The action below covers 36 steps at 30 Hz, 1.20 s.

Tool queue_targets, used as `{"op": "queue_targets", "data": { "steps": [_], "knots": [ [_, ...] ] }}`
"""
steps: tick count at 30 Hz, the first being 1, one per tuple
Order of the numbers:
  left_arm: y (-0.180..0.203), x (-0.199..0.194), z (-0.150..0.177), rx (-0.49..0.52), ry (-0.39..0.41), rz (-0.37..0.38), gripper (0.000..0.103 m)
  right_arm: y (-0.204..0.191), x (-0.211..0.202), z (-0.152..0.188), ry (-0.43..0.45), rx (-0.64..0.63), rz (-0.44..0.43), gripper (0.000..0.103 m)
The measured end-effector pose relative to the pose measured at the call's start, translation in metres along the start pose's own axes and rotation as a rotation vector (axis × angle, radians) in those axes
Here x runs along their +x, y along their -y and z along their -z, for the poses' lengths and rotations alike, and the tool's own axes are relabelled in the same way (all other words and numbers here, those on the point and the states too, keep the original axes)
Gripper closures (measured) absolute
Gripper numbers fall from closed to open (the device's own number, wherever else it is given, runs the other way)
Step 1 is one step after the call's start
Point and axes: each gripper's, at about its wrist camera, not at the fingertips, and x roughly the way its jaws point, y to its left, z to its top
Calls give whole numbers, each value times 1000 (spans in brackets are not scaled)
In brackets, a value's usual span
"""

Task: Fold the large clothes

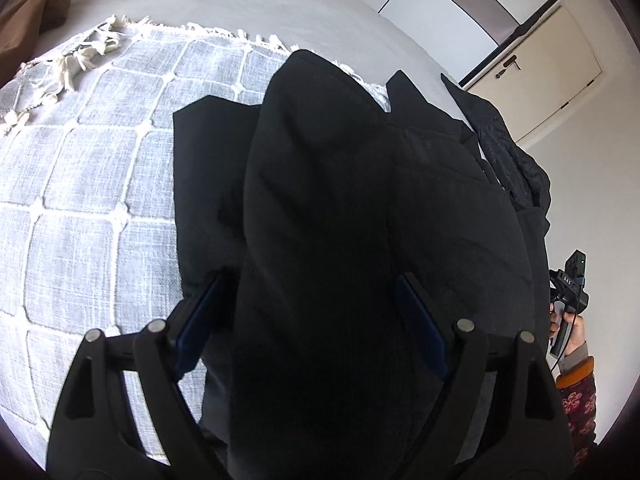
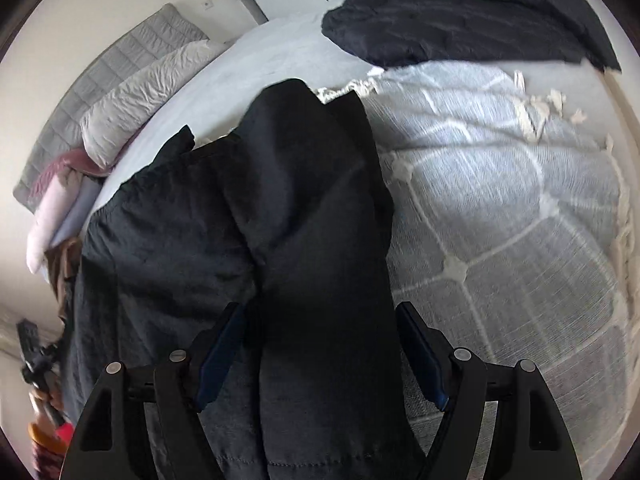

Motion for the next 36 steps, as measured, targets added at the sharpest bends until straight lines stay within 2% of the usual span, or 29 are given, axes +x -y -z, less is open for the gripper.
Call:
{"op": "queue_targets", "data": {
  "steps": [3, 7, 12, 15, 18, 21, 22, 25, 28, 29, 30, 31, 32, 33, 35, 36],
  "knots": [
    [6, -7, 7, 4, -22, -46, 18, 16, -6, 2, 9, 98, -51, 26],
    [11, -24, 20, 30, -34, -130, 18, 15, -18, 18, 5, 62, -41, 25],
    [-9, -30, 34, -27, -70, -108, 16, 25, -32, 34, -57, 54, -83, 24],
    [-18, -37, 41, -55, -84, -100, 16, 33, -43, 42, -81, 53, -77, 24],
    [-24, -42, 47, -56, -99, -56, 16, 40, -58, 50, -67, 30, -78, 24],
    [-37, -30, 57, -114, -198, 92, 16, 50, -54, 54, -91, 42, -122, 23],
    [-39, -27, 60, -126, -203, 103, 16, 54, -49, 49, -102, 54, -144, 23],
    [-43, -22, 61, -151, -169, 137, 15, 48, -32, 47, -113, 42, -228, 23],
    [-47, -20, 64, -204, -112, 175, 16, 27, -11, 43, -83, -15, -197, 23],
    [-47, -20, 65, -219, -85, 180, 21, 22, -5, 41, -72, -17, -193, 24],
    [-47, -20, 66, -226, -60, 181, 30, 19, 0, 40, -49, -3, -192, 33],
    [-45, -19, 67, -235, -36, 189, 52, 16, 1, 39, -39, 6, -196, 51],
    [-41, -19, 68, -254, -15, 187, 62, 12, 0, 40, -21, 21, -201, 57],
    [-35, -21, 68, -261, 2, 165, 66, 5, -3, 42, -3, 25, -187, 64],
    [-16, -39, 62, -238, 38, 125, 73, -16, -17, 43, 24, -1, -127, 69],
    [-6, -55, 56, -224, 68, 132, 73, -28, -32, 43, 46, -14, -120, 71]
  ]
}}
